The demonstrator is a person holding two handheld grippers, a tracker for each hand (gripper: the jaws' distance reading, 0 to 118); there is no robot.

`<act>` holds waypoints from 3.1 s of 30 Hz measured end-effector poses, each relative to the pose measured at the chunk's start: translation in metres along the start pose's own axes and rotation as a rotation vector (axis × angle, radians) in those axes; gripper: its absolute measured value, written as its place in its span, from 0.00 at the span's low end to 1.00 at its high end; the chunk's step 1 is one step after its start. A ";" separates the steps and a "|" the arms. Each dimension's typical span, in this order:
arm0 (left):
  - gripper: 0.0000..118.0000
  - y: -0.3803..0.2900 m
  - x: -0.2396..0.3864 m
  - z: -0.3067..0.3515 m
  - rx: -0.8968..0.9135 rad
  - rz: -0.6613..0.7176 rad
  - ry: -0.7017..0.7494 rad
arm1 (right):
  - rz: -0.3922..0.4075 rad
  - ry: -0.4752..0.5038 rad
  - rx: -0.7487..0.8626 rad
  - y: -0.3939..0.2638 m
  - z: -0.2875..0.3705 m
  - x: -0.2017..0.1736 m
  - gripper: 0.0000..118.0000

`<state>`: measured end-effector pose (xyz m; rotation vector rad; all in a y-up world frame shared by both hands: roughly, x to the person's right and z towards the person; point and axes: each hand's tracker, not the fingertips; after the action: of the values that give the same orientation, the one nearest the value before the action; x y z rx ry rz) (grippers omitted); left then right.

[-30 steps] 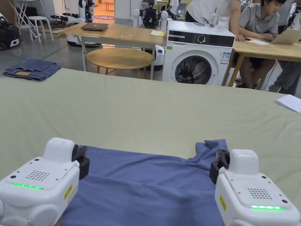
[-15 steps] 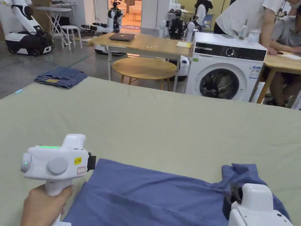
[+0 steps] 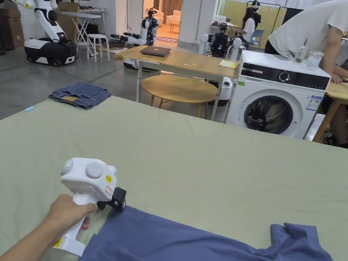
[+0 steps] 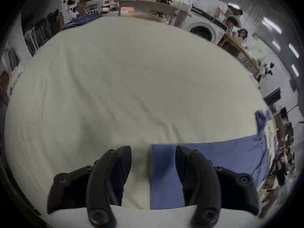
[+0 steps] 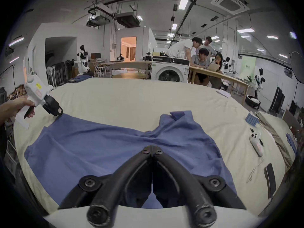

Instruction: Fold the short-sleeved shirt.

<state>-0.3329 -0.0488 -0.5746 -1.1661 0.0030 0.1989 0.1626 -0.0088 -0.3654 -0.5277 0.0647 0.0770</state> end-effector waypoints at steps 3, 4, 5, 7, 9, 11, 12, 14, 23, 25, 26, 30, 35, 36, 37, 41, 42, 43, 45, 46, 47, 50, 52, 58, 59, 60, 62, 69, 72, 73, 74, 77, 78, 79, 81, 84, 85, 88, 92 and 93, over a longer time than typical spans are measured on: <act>0.46 -0.003 0.011 -0.009 -0.020 -0.056 0.063 | -0.013 -0.016 -0.025 -0.004 -0.005 0.010 0.00; 0.43 -0.002 0.017 -0.006 0.005 -0.063 0.078 | -0.017 -0.020 -0.033 -0.005 -0.006 0.013 0.00; 0.39 -0.002 0.022 -0.007 0.009 -0.077 0.100 | -0.023 -0.023 -0.039 -0.006 -0.006 0.015 0.00; 0.25 -0.005 0.030 -0.007 0.023 -0.163 0.142 | -0.036 -0.026 -0.051 -0.009 -0.006 0.021 0.00; 0.17 -0.008 0.034 -0.006 0.043 -0.173 0.133 | -0.043 -0.030 -0.061 -0.010 -0.006 0.025 0.00; 0.01 -0.009 0.034 -0.001 0.062 -0.150 0.085 | -0.053 -0.035 -0.068 -0.010 -0.006 0.031 0.00; 0.00 -0.012 0.034 0.001 0.070 -0.144 0.078 | -0.059 -0.041 -0.071 -0.009 -0.006 0.036 0.00; 0.00 -0.017 0.035 0.005 0.076 -0.160 0.065 | -0.073 -0.048 -0.072 -0.005 -0.006 0.046 0.00; 0.00 -0.043 0.037 0.050 0.177 -0.114 -0.005 | -0.069 -0.103 -0.221 0.060 -0.074 0.124 0.27; 0.00 -0.048 0.036 0.056 0.200 -0.101 -0.004 | -0.113 -0.063 -0.303 0.072 -0.107 0.144 0.51; 0.00 -0.049 0.035 0.058 0.200 -0.096 -0.009 | -0.136 -0.030 -0.339 0.075 -0.123 0.153 0.53; 0.00 -0.052 0.035 0.062 0.204 -0.079 -0.015 | -0.115 -0.014 -0.476 0.080 -0.170 0.156 0.53; 0.00 -0.053 0.034 0.063 0.206 -0.066 -0.029 | -0.144 -0.001 -0.605 0.075 -0.202 0.149 0.47; 0.00 -0.054 0.034 0.063 0.205 -0.070 -0.022 | -0.145 0.005 -0.632 0.072 -0.207 0.149 0.45; 0.00 -0.055 0.034 0.063 0.203 -0.073 -0.018 | -0.140 -0.013 -0.629 0.068 -0.215 0.155 0.44; 0.00 -0.056 0.030 0.061 0.198 -0.065 -0.021 | -0.135 -0.009 -0.572 0.069 -0.209 0.156 0.09; 0.00 -0.057 0.029 0.061 0.198 -0.063 -0.023 | -0.154 0.047 -0.578 0.069 -0.209 0.157 0.00; 0.00 -0.057 0.029 0.060 0.198 -0.058 -0.023 | -0.146 0.015 -0.581 0.068 -0.208 0.156 0.00; 0.00 -0.059 0.027 0.061 0.198 -0.050 -0.029 | -0.121 0.019 -0.546 0.068 -0.212 0.169 0.00; 0.00 -0.061 0.027 0.063 0.201 -0.047 -0.031 | -0.128 0.013 -0.524 0.069 -0.208 0.172 0.00; 0.00 -0.062 0.028 0.065 0.205 -0.047 -0.033 | -0.134 0.015 -0.498 0.071 -0.202 0.173 0.00; 0.00 -0.067 0.027 0.076 0.220 -0.051 -0.039 | -0.127 0.011 -0.413 0.081 -0.162 0.162 0.00; 0.00 -0.071 0.025 0.086 0.236 -0.050 -0.046 | -0.109 0.012 -0.376 0.090 -0.137 0.161 0.00; 0.00 -0.098 0.017 0.129 0.306 -0.071 -0.054 | -0.086 0.019 -0.299 0.098 -0.054 0.151 0.00; 0.00 -0.102 0.014 0.136 0.318 -0.070 -0.055 | -0.078 0.018 -0.289 0.097 -0.042 0.151 0.00; 0.00 -0.108 0.009 0.143 0.333 -0.064 -0.061 | -0.075 0.013 -0.275 0.095 -0.028 0.151 0.00; 0.00 -0.121 0.002 0.156 0.355 -0.054 -0.077 | -0.083 0.021 -0.257 0.091 -0.002 0.149 0.00; 0.00 -0.170 -0.011 0.171 0.368 -0.065 -0.109 | -0.058 0.019 -0.250 0.054 0.060 0.139 0.00; 0.00 -0.195 -0.015 0.175 0.362 -0.060 -0.123 | -0.060 0.016 -0.257 0.034 0.081 0.137 0.00; 0.00 -0.204 -0.017 0.177 0.363 -0.057 -0.126 | -0.055 0.014 -0.262 0.028 0.086 0.139 0.00; 0.00 -0.212 -0.019 0.177 0.363 -0.054 -0.131 | -0.049 0.008 -0.267 0.022 0.090 0.138 0.00; 0.00 -0.234 -0.023 0.175 0.355 -0.045 -0.139 | -0.054 -0.001 -0.294 0.001 0.100 0.139 0.00; 0.00 -0.241 -0.024 0.172 0.342 -0.043 -0.138 | -0.058 -0.003 -0.309 -0.006 0.100 0.139 0.00; 0.00 -0.247 -0.023 0.168 0.323 -0.047 -0.130 | -0.055 -0.013 -0.323 -0.015 0.100 0.138 0.00; 0.00 -0.259 -0.022 0.157 0.275 -0.079 -0.101 | -0.047 -0.018 -0.358 -0.031 0.097 0.138 0.00; 0.00 -0.272 -0.020 0.140 0.229 -0.113 -0.070 | -0.068 -0.017 -0.411 -0.054 0.089 0.137 0.00; 0.00 -0.276 -0.019 0.135 0.215 -0.115 -0.060 | -0.059 -0.025 -0.421 -0.062 0.086 0.138 0.00; 0.00 -0.284 -0.016 0.124 0.186 -0.133 -0.041 | -0.040 -0.042 -0.453 -0.078 0.078 0.137 0.00; 0.00 -0.283 -0.016 0.118 0.188 -0.133 -0.029 | -0.044 -0.041 -0.465 -0.089 0.071 0.138 0.00; 0.00 -0.283 -0.017 0.117 0.192 -0.127 -0.030 | -0.042 -0.045 -0.459 -0.089 0.073 0.133 0.01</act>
<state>-0.3166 -0.0514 -0.2686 -0.9684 -0.0766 0.1011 0.3063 -0.0413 -0.2684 -0.9849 -0.0091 0.0620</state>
